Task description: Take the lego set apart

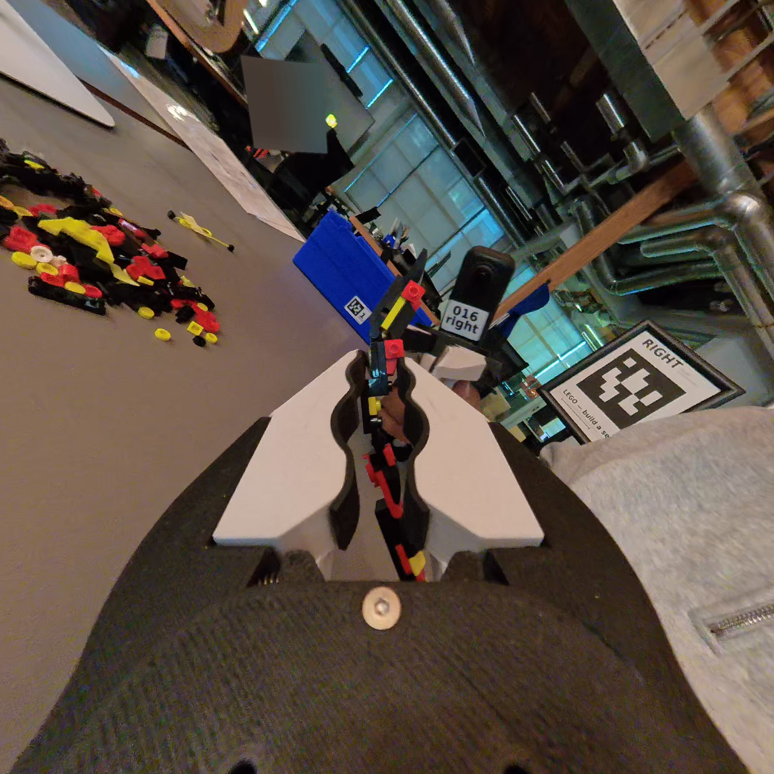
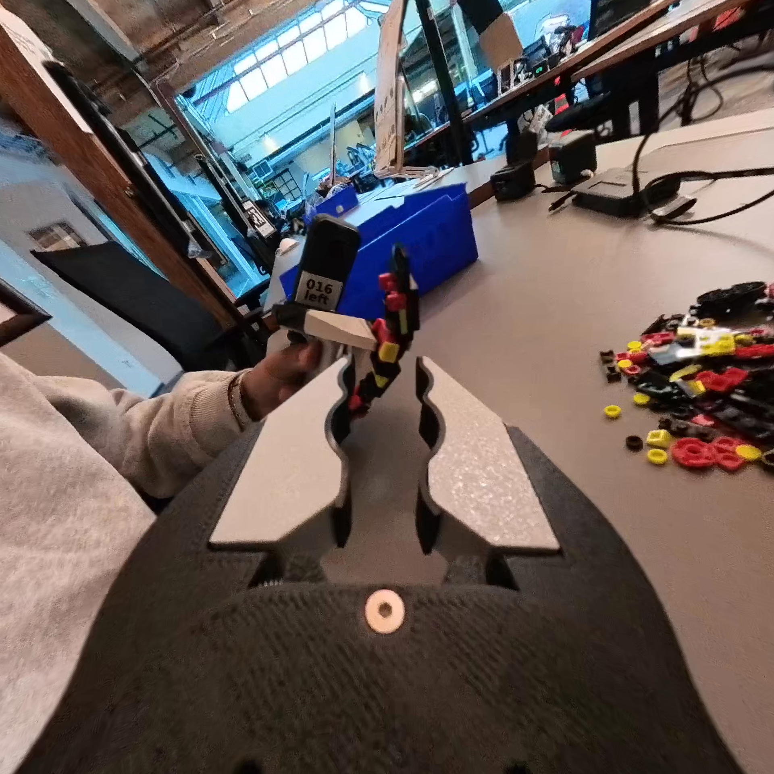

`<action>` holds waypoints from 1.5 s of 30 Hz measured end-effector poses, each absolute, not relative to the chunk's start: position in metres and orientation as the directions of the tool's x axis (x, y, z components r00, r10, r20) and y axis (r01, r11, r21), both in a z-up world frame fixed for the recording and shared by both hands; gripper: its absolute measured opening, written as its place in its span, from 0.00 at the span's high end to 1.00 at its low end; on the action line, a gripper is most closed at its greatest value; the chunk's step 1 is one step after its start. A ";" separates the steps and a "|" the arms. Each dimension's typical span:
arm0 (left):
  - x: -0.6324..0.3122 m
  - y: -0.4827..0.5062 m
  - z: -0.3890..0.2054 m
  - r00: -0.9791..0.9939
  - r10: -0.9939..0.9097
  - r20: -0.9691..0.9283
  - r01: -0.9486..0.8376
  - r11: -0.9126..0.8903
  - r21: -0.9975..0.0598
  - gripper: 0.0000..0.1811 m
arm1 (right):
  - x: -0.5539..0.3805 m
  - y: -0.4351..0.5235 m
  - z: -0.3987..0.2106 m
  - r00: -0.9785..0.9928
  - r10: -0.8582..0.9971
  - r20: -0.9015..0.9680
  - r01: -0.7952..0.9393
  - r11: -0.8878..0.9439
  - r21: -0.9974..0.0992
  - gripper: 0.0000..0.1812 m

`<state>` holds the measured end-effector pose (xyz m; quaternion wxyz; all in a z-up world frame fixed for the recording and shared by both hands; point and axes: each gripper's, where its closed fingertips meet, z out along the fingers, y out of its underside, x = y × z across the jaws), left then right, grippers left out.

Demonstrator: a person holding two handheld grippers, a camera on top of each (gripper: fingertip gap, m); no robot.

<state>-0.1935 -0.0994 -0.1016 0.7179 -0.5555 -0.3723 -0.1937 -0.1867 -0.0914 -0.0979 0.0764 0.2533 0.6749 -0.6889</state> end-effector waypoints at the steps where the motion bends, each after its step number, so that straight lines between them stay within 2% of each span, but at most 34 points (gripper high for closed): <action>1: -0.192 -0.099 -0.101 0.658 0.137 0.741 0.682 0.309 -0.663 0.93 | -0.187 -0.090 -0.101 -0.852 0.232 -0.469 0.464 -0.080 -0.882 0.86; 8: -0.184 -0.088 -0.102 0.726 0.160 0.669 0.623 0.258 -0.738 0.93 | -0.183 -0.090 -0.103 -0.785 0.115 -0.609 0.597 -0.127 -0.792 0.92; 10: -0.184 -0.087 -0.103 0.732 0.172 0.659 0.615 0.249 -0.748 0.93 | -0.180 -0.091 -0.103 -0.779 0.087 -0.621 0.610 -0.123 -0.783 0.97; 15: -0.182 -0.087 -0.100 0.749 0.163 0.642 0.595 0.258 -0.761 0.94 | -0.177 -0.091 -0.101 -0.768 0.048 -0.638 0.632 -0.104 -0.768 0.97; 17: -0.185 -0.089 -0.096 0.738 0.164 0.655 0.598 0.290 -0.747 0.93 | -0.179 -0.086 -0.096 -0.757 0.029 -0.652 0.647 -0.102 -0.756 0.97; 19: -0.205 -0.121 -0.080 0.679 0.136 0.722 0.599 0.465 -0.652 0.93 | -0.195 -0.063 -0.087 -0.734 0.035 -0.678 0.662 -0.189 -0.725 0.98; 20: -0.212 -0.138 -0.076 0.668 0.126 0.734 0.595 0.502 -0.628 0.93 | -0.206 -0.048 -0.086 -0.726 0.057 -0.686 0.660 -0.223 -0.717 0.98; 22: -0.222 -0.156 -0.079 0.680 0.214 0.701 0.545 0.492 -0.679 0.93 | -0.224 -0.029 -0.092 -0.735 0.158 -0.659 0.625 -0.218 -0.750 0.97; 27: -0.219 -0.147 -0.080 0.651 0.109 0.751 0.609 0.514 -0.604 0.93 | -0.255 -0.038 -0.130 -0.780 0.425 -0.459 0.509 0.003 -0.861 0.97; 31: -0.218 -0.142 -0.087 0.610 0.050 0.791 0.659 0.522 -0.541 0.93 | -0.282 -0.052 -0.161 -0.790 0.532 -0.305 0.464 0.194 -0.864 0.97; 34: -0.217 -0.142 -0.087 0.609 0.047 0.792 0.661 0.521 -0.540 0.93 | -0.299 -0.056 -0.169 -0.780 0.574 -0.250 0.458 0.250 -0.853 0.96; 37: -0.217 -0.141 -0.087 0.609 0.043 0.792 0.665 0.517 -0.539 0.93 | -0.307 -0.059 -0.168 -0.768 0.588 -0.253 0.466 0.242 -0.851 0.87; 41: -0.216 -0.140 -0.090 0.606 0.046 0.794 0.670 0.508 -0.541 0.93 | -0.304 -0.050 -0.156 -0.767 0.602 -0.220 0.430 0.228 -0.874 0.86; 45: -0.213 -0.132 -0.094 0.620 0.069 0.782 0.669 0.475 -0.572 0.93 | -0.271 -0.054 -0.124 -0.817 0.518 -0.254 0.383 0.158 -0.910 0.85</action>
